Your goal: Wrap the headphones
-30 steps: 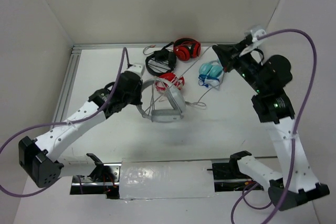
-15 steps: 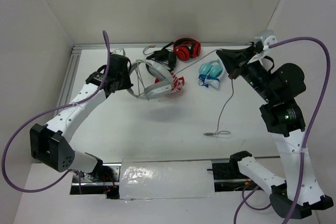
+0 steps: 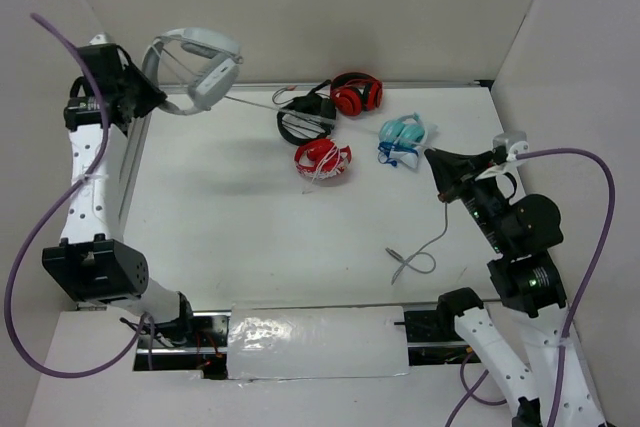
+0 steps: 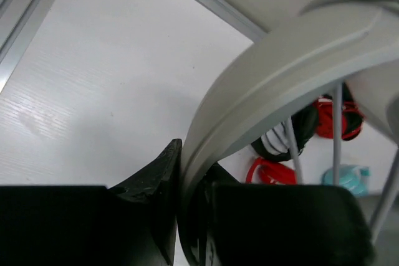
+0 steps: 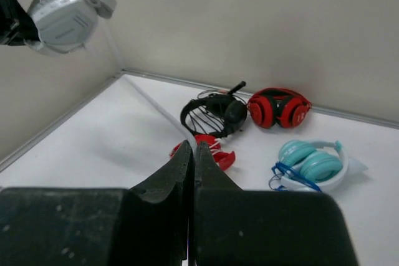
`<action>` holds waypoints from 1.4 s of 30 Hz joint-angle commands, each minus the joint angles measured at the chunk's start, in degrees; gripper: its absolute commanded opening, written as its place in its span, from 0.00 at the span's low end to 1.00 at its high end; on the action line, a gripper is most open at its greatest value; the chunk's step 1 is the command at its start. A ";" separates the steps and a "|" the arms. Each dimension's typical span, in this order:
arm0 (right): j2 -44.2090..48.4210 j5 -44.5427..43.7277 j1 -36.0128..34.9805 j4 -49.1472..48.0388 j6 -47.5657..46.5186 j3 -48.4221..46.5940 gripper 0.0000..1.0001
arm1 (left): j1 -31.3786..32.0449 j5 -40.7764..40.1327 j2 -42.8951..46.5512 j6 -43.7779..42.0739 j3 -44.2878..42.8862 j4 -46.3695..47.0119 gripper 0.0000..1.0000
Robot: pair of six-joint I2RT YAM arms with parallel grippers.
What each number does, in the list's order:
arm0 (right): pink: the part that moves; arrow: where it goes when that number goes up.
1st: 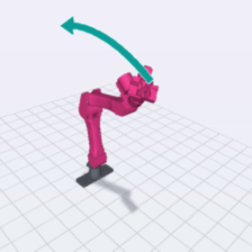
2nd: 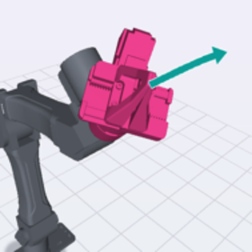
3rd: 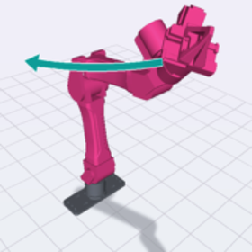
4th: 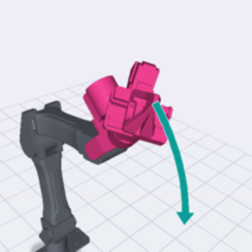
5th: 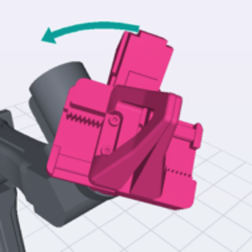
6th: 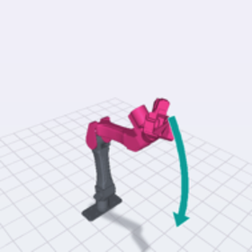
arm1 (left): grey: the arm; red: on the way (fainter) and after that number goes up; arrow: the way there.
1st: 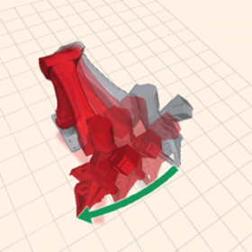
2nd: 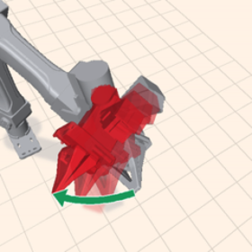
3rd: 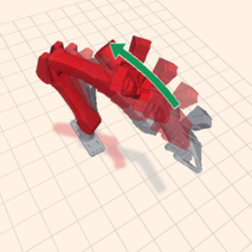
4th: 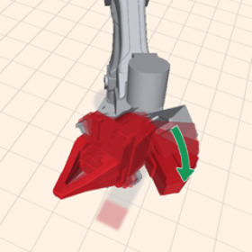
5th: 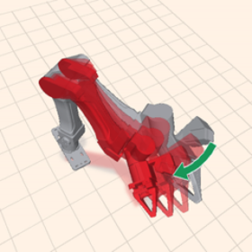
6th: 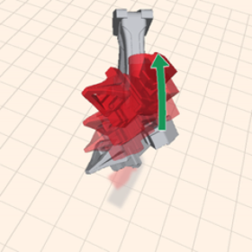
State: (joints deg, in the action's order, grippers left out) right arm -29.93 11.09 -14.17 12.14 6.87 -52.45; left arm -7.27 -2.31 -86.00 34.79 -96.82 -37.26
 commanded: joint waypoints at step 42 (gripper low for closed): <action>-42.13 6.64 -11.95 12.91 -14.17 -50.20 0.00 | 50.31 -20.62 0.20 -22.73 28.86 20.63 0.00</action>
State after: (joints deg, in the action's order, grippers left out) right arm -71.61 16.29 -30.92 26.81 -8.21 -97.45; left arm 37.39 -22.35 -92.58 19.81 -71.24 -28.53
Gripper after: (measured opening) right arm 0.030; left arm 0.243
